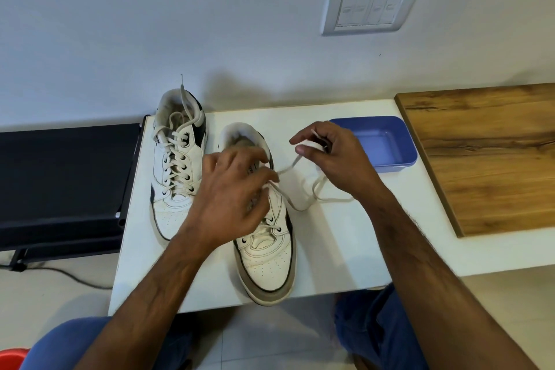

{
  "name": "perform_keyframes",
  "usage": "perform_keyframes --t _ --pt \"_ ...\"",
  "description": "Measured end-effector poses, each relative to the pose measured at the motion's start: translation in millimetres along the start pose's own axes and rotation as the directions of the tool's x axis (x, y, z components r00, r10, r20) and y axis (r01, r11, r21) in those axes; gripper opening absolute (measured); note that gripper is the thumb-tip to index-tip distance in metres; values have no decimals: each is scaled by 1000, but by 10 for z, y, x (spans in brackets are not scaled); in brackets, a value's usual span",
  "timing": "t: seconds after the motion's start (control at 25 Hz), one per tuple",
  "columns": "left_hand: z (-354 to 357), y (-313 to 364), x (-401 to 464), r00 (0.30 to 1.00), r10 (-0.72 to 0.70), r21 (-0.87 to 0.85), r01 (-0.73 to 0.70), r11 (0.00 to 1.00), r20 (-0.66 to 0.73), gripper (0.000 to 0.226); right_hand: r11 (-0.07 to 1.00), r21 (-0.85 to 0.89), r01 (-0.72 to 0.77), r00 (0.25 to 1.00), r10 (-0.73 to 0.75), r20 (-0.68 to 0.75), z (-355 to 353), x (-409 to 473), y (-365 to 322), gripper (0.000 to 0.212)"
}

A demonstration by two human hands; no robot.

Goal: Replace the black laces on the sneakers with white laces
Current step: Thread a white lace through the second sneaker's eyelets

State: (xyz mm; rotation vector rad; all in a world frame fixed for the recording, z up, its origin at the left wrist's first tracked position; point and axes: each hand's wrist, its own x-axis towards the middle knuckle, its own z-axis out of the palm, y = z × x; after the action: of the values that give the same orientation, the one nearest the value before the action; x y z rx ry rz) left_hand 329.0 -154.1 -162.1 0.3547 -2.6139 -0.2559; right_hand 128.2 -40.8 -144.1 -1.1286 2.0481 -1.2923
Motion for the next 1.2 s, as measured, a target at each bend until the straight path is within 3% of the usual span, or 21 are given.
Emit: perform_keyframes --t 0.12,0.24,0.4,0.52,0.56,0.64,0.72,0.76,0.84,0.88,0.96,1.08,1.2 --pt "138 134 -28 989 25 199 -54 978 144 28 993 -99 58 992 -69 -106 -36 28 41 17" --pt "185 182 -39 990 33 199 -60 978 136 18 982 -154 107 987 -124 -102 -50 36 92 31" --pt "64 181 28 997 34 -165 -21 986 75 13 975 -181 132 980 -156 -124 -50 36 121 35" --pt "-68 142 106 995 -70 -442 92 892 66 16 904 -411 117 968 -196 -156 33 -38 2 53" --pt "-114 131 122 991 -124 -532 131 837 49 14 895 -425 136 967 -213 -141 69 -66 -90 46" --pt "-193 119 143 971 -227 -698 209 685 68 6 975 -178 134 990 -138 -10 108 -137 -288 17" --pt "-230 115 144 949 -307 -773 246 585 70 12 991 125 -38 959 1 285 91 -221 -429 36" --pt "-237 108 140 936 -346 -797 262 544 72 19 983 169 -70 915 -4 403 79 -238 -438 39" --pt "-245 56 125 910 -401 -845 298 444 110 14 952 294 -82 895 -59 442 66 -233 -393 37" --pt "-258 9 103 906 -399 -857 314 408 142 9 903 418 -97 921 -77 381 58 -212 -377 37" --pt "-292 -138 26 924 -331 -849 326 415 193 10 655 738 -162 982 31 187 6 -142 -341 39" --pt "-362 -296 -64 964 -110 -755 257 603 241 20 250 952 -176 960 257 110 -80 -54 -196 38" --pt "-333 -342 -103 950 -12 -593 205 779 313 20 56 989 -140 930 351 111 -32 -42 -93 34"
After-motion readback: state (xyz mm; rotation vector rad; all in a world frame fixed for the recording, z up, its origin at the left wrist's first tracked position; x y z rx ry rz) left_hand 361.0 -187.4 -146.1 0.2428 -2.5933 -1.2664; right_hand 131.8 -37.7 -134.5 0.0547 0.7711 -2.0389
